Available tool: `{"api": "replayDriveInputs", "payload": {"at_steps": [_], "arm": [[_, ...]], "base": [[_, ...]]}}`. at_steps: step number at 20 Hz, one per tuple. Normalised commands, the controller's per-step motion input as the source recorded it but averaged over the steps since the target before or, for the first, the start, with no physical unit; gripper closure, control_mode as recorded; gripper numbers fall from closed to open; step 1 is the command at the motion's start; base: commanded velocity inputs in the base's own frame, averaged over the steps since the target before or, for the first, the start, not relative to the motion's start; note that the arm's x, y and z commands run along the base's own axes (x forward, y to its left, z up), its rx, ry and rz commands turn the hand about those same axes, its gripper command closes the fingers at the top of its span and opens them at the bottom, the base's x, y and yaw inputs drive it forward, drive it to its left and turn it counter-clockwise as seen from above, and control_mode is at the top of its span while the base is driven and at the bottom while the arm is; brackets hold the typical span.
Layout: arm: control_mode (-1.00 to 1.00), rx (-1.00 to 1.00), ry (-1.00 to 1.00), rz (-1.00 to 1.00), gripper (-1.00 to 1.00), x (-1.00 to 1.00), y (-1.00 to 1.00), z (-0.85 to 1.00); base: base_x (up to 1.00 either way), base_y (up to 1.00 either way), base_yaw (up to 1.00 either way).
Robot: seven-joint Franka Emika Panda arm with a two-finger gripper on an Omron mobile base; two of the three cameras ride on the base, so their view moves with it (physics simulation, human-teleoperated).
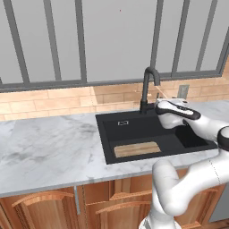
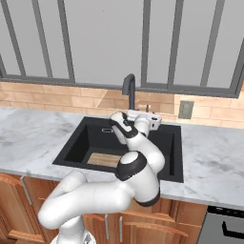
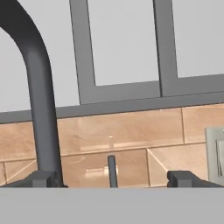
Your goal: Turn on the sink faucet with hot water and rinse the cutting board for ten seconds, then turn off the faucet. Push the cutting board to reach the water if necessary.
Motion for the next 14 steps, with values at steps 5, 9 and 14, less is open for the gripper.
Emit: {"api": "replayDriveInputs", "payload": {"at_steps": [5, 9, 14], "arm": [[-1.00, 0.00, 0.00, 0.00, -1.00, 0.13, 0.00, 0.00], [-1.00, 0.00, 0.00, 0.00, -1.00, 0.06, 0.00, -0.01], [-1.00, 0.00, 0.00, 0.00, -1.00, 0.00, 0.00, 0.00]], "base": [[0.00, 0.00, 0.00], [0.00, 0.00, 0.00], [0.00, 0.00, 0.00]]}}
